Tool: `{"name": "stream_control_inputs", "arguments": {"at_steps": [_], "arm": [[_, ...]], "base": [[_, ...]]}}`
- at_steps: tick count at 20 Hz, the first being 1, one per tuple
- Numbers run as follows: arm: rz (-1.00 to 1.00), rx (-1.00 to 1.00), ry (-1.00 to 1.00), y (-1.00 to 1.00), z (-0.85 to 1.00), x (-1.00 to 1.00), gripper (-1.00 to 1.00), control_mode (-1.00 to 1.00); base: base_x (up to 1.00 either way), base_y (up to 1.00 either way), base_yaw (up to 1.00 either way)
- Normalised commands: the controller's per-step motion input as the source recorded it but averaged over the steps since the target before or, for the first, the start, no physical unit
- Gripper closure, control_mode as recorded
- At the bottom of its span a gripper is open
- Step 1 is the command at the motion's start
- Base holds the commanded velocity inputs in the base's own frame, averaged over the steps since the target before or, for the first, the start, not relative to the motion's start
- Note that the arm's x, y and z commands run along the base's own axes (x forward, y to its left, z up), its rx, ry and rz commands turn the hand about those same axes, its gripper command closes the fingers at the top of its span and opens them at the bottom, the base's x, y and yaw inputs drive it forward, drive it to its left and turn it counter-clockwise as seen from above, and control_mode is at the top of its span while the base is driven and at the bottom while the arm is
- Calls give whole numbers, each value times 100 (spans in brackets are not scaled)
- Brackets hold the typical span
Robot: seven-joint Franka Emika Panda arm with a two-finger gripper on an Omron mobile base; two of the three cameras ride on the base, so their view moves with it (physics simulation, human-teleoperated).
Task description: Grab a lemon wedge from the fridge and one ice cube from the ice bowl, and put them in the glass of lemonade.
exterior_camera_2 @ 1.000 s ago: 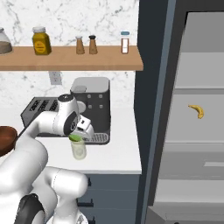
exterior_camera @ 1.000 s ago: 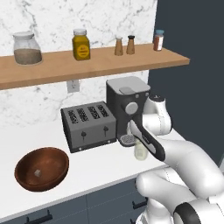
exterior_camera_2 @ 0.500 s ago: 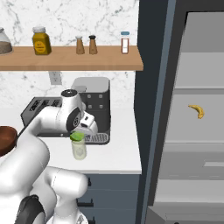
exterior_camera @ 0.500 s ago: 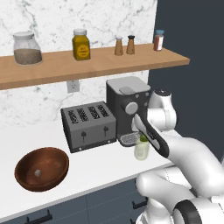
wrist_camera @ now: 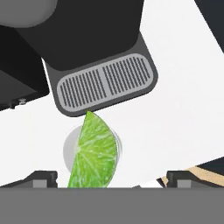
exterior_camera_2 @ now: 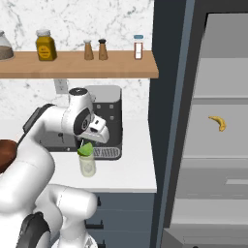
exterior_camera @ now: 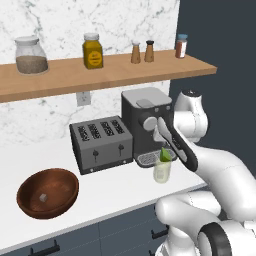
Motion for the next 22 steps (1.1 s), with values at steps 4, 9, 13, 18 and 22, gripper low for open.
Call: {"name": "stream_control_inputs", "arguments": {"at_steps": [4, 9, 13, 18, 22], "arm": [[0, 7, -3, 0, 42, -13, -100, -100], [0, 7, -6, 0, 36, -11, -100, -100], [0, 5, -4, 0, 32, -5, -100, -100], [0, 4, -3, 0, 28, -10, -100, -100], [0, 4, -5, 0, 22, -28, -100, -100]], "base": [[0, 0, 0], [0, 0, 0], [0, 0, 0], [0, 0, 0], [0, 0, 0]]}}
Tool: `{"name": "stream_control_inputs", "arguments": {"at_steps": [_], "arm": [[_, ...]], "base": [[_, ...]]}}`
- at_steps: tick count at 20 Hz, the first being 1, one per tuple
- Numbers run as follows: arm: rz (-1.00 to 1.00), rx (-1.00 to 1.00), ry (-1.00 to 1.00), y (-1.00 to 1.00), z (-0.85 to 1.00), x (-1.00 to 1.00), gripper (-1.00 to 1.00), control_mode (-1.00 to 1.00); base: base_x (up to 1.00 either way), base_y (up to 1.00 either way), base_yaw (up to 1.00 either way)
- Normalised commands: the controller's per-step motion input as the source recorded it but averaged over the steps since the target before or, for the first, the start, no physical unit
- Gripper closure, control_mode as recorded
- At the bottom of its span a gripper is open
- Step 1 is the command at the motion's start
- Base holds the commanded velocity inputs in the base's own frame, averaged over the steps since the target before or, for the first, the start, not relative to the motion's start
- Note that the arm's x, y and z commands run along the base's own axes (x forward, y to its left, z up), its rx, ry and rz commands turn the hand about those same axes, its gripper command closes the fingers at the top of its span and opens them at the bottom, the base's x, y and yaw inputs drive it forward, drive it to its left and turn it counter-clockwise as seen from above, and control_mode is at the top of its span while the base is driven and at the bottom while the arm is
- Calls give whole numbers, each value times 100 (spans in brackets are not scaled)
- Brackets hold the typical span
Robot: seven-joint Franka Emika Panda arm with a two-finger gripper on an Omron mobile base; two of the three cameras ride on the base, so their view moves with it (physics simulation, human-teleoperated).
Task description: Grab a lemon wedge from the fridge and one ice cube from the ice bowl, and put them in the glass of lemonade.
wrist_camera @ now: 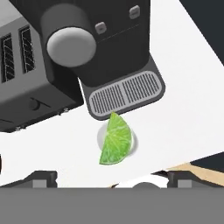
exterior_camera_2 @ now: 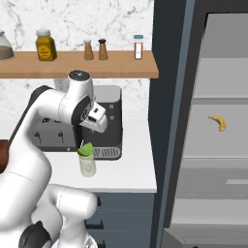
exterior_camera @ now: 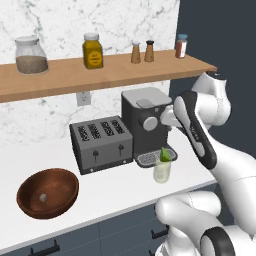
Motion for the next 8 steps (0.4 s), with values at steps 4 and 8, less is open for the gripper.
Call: {"name": "stream_control_inputs", "arguments": {"at_steps": [4, 8], "arm": [[0, 1, -6, 4, 8, -53, -100, -100], [0, 0, -4, 20, 0, -82, -100, -100]], "base": [[0, 0, 0], [0, 0, 0]]}}
